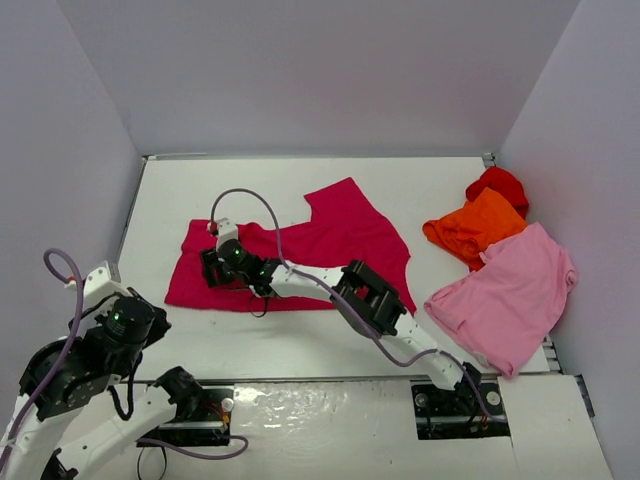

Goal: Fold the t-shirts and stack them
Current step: Fold the flattened tshirt in 1/3 of the way

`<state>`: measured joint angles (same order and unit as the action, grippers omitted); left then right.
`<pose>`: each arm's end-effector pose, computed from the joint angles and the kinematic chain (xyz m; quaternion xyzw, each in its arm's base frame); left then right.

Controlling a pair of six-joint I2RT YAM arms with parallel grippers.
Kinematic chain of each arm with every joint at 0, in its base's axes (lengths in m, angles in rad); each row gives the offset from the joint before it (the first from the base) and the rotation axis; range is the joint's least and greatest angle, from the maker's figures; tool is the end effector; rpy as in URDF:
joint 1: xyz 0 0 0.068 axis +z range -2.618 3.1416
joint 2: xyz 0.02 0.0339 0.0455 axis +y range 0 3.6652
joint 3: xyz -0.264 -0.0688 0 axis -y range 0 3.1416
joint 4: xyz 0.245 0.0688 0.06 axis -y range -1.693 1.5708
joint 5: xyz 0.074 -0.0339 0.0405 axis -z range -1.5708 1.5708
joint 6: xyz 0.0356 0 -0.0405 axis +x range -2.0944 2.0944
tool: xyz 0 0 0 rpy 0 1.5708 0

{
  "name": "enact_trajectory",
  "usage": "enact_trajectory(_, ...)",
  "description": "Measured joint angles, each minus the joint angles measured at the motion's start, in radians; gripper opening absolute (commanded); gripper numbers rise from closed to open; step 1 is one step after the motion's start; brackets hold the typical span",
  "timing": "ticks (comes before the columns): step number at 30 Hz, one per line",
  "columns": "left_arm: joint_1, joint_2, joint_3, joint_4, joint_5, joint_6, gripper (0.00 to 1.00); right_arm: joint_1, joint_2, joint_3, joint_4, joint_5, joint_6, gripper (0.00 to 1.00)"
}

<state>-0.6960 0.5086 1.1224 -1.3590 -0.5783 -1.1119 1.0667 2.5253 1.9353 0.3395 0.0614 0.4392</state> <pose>0.0366 -0.0052 0.3618 -0.2932 0.8354 -0.1406 0.4431 0.2813 0.5055 0.1525 -0.2258 0.7568 0.4014 0.4638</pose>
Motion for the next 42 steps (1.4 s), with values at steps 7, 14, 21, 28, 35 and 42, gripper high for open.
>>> enact_trajectory(7,0.000,0.044,-0.051,0.001,0.026,0.018,0.00,-0.059,-0.233,-0.213,0.046,0.051,-0.065,1.00)
enact_trajectory(14,0.000,0.141,-0.068,0.051,0.055,0.063,0.00,-0.171,-0.577,-0.341,-0.011,0.216,-0.122,0.48)
enact_trajectory(21,0.009,0.474,-0.121,0.319,0.152,0.180,0.00,-0.356,-0.894,-0.725,-0.178,0.383,-0.062,0.00)
enact_trajectory(28,0.016,0.877,-0.110,0.613,0.300,0.264,0.00,-0.451,-0.989,-0.915,-0.358,0.339,0.022,0.17)
enact_trajectory(35,0.018,1.122,0.009,0.729,0.418,0.310,0.00,-0.450,-1.116,-1.067,-0.442,0.253,0.112,0.42)
enact_trajectory(42,0.018,1.278,0.092,0.810,0.480,0.326,0.00,-0.454,-1.111,-1.156,-0.471,0.236,0.126,0.46)
